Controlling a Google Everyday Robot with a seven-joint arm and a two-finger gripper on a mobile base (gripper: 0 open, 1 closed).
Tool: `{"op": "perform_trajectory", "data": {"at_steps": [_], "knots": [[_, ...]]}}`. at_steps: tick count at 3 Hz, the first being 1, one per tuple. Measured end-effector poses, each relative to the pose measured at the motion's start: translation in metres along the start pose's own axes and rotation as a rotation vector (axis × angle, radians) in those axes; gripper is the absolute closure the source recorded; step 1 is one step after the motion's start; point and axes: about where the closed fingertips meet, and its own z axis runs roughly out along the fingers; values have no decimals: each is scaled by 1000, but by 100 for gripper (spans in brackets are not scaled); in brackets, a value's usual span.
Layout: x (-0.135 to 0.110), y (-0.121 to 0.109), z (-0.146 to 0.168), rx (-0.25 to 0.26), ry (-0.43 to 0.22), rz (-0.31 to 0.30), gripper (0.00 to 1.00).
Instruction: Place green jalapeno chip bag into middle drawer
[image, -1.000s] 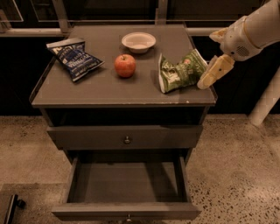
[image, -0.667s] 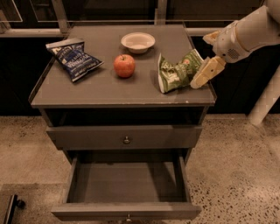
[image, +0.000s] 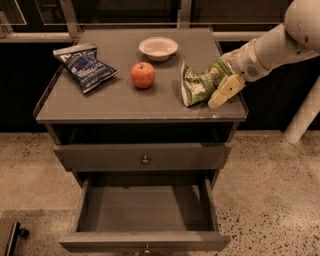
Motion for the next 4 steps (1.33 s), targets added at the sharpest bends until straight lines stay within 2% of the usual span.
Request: {"op": "perform_trajectory", "data": {"at_steps": [1, 2, 4], "knots": [[8, 3, 20, -28, -4, 20, 0], [8, 3, 21, -29, -3, 20, 18], [8, 3, 21, -29, -3, 20, 64]]}}
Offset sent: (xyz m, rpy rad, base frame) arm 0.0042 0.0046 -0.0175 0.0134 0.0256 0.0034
